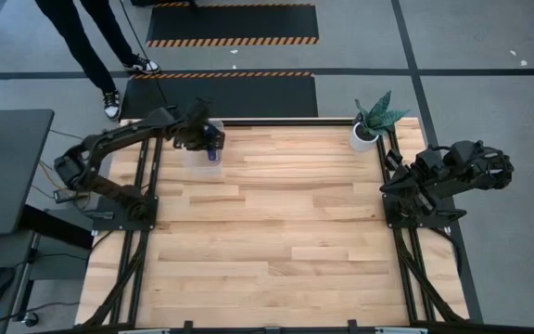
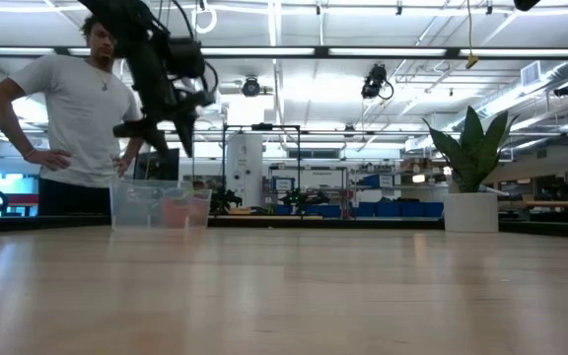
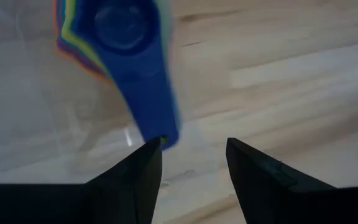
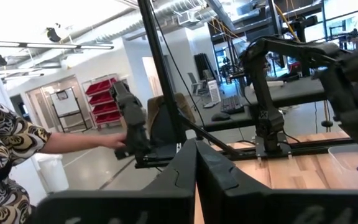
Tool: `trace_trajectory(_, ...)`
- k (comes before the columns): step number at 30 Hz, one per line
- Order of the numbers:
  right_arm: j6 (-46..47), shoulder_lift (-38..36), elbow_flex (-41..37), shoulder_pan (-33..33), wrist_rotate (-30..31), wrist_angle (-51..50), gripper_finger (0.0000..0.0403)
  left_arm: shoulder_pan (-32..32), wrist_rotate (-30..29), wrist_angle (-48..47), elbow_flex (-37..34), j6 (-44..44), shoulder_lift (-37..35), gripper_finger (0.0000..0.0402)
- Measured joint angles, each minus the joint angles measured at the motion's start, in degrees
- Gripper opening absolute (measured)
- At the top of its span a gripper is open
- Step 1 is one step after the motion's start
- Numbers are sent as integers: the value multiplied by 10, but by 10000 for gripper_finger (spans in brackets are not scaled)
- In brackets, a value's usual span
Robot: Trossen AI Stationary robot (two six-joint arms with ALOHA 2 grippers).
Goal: Nest measuring cups in basket
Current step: Return to Home Position
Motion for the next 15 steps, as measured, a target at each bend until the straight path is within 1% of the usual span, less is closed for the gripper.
trace_trajectory(4, -15, 0, 0, 0, 0, -1, 5, -33, 2, 17, 0, -2, -37, 185)
trace_trajectory(6, -16, 0, 0, 0, 3, -3, 4, -63, 3, 54, 0, -19, -42, 185)
trace_trajectory(9, -19, 0, 0, 0, 15, -18, 3, -110, -1, 123, 0, -27, -35, 185)
trace_trajectory(11, -16, 0, 0, 0, 15, -22, 4, -138, -21, 176, 0, -26, -23, 185)
trace_trajectory(13, -16, 0, 0, 0, 15, -21, 4, -158, -43, 203, 0, -14, -10, 185)
trace_trajectory(15, -15, 0, 0, 0, 15, -21, 3, -172, -55, 208, 0, -13, 7, 185)
